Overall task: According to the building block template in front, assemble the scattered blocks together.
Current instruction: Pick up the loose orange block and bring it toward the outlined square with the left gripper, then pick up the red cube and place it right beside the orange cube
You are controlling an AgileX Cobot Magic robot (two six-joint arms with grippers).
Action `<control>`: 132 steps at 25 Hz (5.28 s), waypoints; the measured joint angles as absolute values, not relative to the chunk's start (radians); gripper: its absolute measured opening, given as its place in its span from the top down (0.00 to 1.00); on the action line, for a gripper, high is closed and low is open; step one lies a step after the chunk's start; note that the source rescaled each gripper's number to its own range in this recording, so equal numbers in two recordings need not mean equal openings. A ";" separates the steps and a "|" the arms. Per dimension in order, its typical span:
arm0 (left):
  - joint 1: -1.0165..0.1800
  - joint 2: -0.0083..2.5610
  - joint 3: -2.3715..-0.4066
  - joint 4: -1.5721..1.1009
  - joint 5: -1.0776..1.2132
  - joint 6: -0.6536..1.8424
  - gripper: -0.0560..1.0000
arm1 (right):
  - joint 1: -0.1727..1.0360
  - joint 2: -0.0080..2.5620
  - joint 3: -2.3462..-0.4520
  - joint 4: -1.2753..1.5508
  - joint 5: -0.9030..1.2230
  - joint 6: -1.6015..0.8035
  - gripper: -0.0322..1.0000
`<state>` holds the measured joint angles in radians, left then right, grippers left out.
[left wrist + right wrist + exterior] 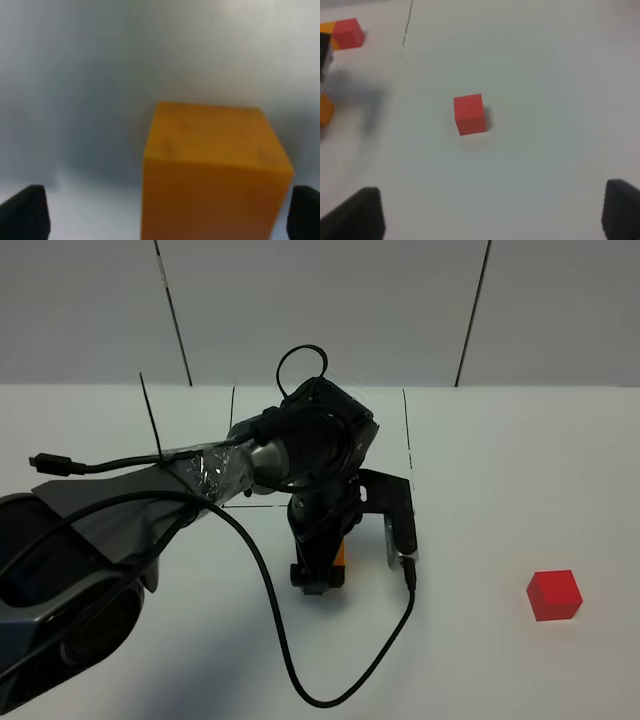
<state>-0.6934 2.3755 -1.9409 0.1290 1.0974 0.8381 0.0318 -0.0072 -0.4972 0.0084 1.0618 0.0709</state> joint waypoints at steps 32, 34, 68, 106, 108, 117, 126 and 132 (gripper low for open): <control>-0.132 1.706 -1.460 -0.094 1.110 0.269 0.22 | 0.032 -0.007 -0.497 0.008 1.062 0.071 0.25; -0.081 1.597 -1.356 -0.093 1.073 0.234 0.23 | 0.032 -0.007 -0.497 0.008 1.062 0.071 0.25; -0.004 0.146 -0.552 -0.049 1.039 -0.060 0.24 | 0.032 -0.007 -0.497 0.008 1.062 0.071 0.25; -0.004 0.032 -0.504 -0.161 1.037 0.083 0.31 | 0.032 -0.007 -0.497 0.008 1.062 0.071 0.25; -0.004 0.032 -0.504 -0.161 1.037 0.083 0.31 | 0.032 -0.007 -0.497 0.008 1.062 0.071 0.25; -0.004 0.032 -0.504 -0.161 1.037 0.083 0.31 | 0.032 -0.007 -0.497 0.008 1.062 0.071 0.25; -0.004 0.032 -0.504 -0.161 1.037 0.083 0.32 | 0.032 0.063 -0.509 0.021 1.065 0.071 0.14; -0.004 0.032 -0.504 -0.161 1.037 0.083 0.32 | 0.032 0.490 -0.592 0.133 0.996 -0.016 0.00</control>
<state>-0.0035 0.0316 -0.5040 -0.1606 1.0365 0.0829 0.0318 0.4896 -0.5921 0.1333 0.9960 -0.0160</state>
